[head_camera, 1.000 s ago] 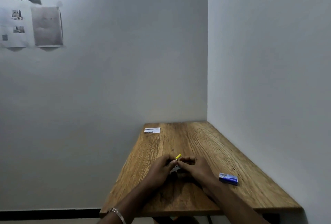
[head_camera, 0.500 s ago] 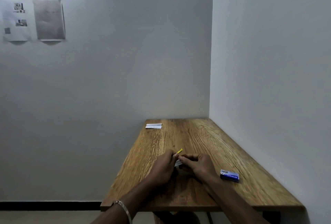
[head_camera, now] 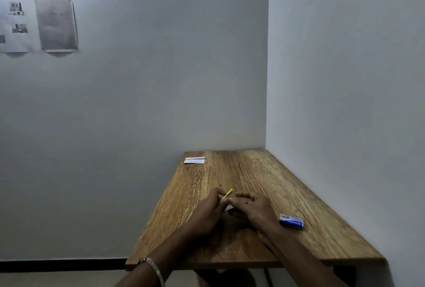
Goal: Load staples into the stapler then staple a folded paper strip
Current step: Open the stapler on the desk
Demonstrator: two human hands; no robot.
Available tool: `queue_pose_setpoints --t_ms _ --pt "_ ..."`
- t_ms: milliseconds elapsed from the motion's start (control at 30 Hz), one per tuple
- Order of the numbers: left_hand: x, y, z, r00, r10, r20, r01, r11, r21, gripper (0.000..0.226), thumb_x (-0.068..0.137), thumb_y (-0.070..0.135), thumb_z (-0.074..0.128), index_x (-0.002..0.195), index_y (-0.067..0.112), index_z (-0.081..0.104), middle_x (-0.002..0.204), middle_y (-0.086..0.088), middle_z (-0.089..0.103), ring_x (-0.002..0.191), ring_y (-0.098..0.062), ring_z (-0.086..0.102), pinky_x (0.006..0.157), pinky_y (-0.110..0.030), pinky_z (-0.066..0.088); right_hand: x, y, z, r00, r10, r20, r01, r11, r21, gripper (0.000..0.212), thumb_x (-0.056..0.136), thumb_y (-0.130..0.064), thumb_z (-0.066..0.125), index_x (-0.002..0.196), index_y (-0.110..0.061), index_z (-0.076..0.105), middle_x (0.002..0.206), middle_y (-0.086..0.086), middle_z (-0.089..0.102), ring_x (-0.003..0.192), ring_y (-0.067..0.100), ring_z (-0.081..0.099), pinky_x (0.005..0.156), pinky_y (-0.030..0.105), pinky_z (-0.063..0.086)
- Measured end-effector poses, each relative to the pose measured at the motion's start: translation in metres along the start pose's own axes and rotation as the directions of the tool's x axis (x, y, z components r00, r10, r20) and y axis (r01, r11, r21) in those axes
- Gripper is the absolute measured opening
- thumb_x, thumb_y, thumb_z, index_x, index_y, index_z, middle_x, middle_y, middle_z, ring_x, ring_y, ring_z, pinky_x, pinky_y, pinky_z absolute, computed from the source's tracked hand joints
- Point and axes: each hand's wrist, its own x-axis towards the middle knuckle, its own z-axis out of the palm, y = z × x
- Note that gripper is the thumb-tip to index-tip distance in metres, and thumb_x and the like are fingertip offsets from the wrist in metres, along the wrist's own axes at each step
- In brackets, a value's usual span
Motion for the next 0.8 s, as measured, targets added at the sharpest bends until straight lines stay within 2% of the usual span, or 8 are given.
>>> queue_pose_setpoints --t_ms 100,233,300,400,467,533,633,800 --pt "-0.001 -0.003 0.001 0.998 0.063 0.022 -0.063 0.998 0.002 0.034 0.095 0.033 0.061 0.117 0.025 0.037 0.104 0.01 0.057 0.09 -0.002 0.06 0.07 -0.014 0.049 0.0 -0.004 0.001 0.999 0.003 -0.051 0.001 0.998 0.064 0.031 0.078 -0.013 0.083 0.101 -0.003 0.065 0.083 0.013 0.078 0.074 0.027 0.077 0.057 0.029 0.061" --pt "0.0 -0.006 0.001 0.995 0.049 -0.082 -0.049 0.999 0.009 0.015 0.096 0.026 0.06 0.104 0.031 0.049 0.107 0.006 0.062 0.094 -0.005 0.061 0.08 -0.026 0.055 0.0 -0.004 0.0 0.998 -0.011 -0.057 0.016 0.997 0.076 0.022 0.08 -0.02 0.079 0.097 -0.008 0.07 0.081 0.008 0.079 0.072 0.022 0.077 0.054 0.025 0.06" --pt "0.001 -0.008 0.0 0.995 0.02 -0.101 -0.023 0.999 -0.03 0.004 0.099 0.027 0.054 0.099 0.031 0.055 0.098 0.007 0.065 0.083 -0.002 0.061 0.07 -0.021 0.052 0.0 -0.002 -0.001 0.996 -0.062 -0.059 0.062 0.998 -0.002 0.025 0.076 -0.031 0.079 0.096 -0.019 0.073 0.085 0.003 0.078 0.075 0.016 0.076 0.057 0.024 0.058" --pt "0.001 -0.007 -0.002 0.997 -0.029 -0.076 0.018 0.989 -0.148 0.018 0.104 0.028 0.044 0.097 0.025 0.06 0.086 0.007 0.068 0.071 -0.001 0.059 0.063 -0.017 0.047 0.003 0.001 -0.003 0.983 -0.179 -0.027 0.168 0.957 -0.238 0.025 0.076 -0.036 0.081 0.099 -0.032 0.073 0.098 -0.008 0.073 0.093 0.009 0.067 0.077 0.03 0.058" --pt "0.001 -0.006 -0.003 0.997 -0.047 -0.065 0.033 0.978 -0.205 0.024 0.105 0.028 0.039 0.092 0.024 0.059 0.079 0.011 0.064 0.07 -0.003 0.056 0.063 -0.017 0.044 0.005 0.002 -0.002 0.98 -0.198 0.024 0.197 0.943 -0.269 0.022 0.082 -0.029 0.079 0.104 -0.032 0.074 0.108 -0.007 0.073 0.104 0.01 0.065 0.088 0.032 0.055" --pt "0.001 -0.004 -0.003 0.998 -0.038 -0.057 0.028 0.984 -0.173 0.026 0.106 0.029 0.037 0.089 0.026 0.057 0.08 0.009 0.057 0.07 -0.001 0.051 0.064 -0.015 0.04 0.003 -0.001 -0.001 0.981 -0.189 0.041 0.193 0.953 -0.231 0.016 0.085 -0.025 0.076 0.099 -0.033 0.074 0.104 -0.006 0.075 0.099 0.009 0.07 0.081 0.025 0.057" --pt "0.0 0.0 0.001 0.999 -0.021 -0.026 0.018 0.992 -0.128 0.024 0.105 0.033 0.038 0.088 0.028 0.055 0.083 0.008 0.055 0.066 0.008 0.05 0.061 -0.009 0.039 -0.002 -0.003 0.001 0.993 -0.113 0.015 0.114 0.989 -0.095 0.014 0.085 -0.021 0.077 0.098 -0.017 0.077 0.093 0.002 0.079 0.085 0.014 0.076 0.065 0.025 0.06" --pt "-0.001 0.005 0.004 0.996 -0.019 -0.082 0.02 1.0 0.006 0.031 0.102 0.044 0.04 0.096 0.019 0.058 0.087 0.004 0.064 0.075 -0.009 0.058 0.065 -0.026 0.043 -0.004 -0.005 0.002 0.996 -0.086 0.019 0.087 0.989 -0.115 0.016 0.085 -0.025 0.077 0.093 -0.011 0.079 0.086 0.003 0.079 0.083 0.016 0.076 0.069 0.029 0.062"
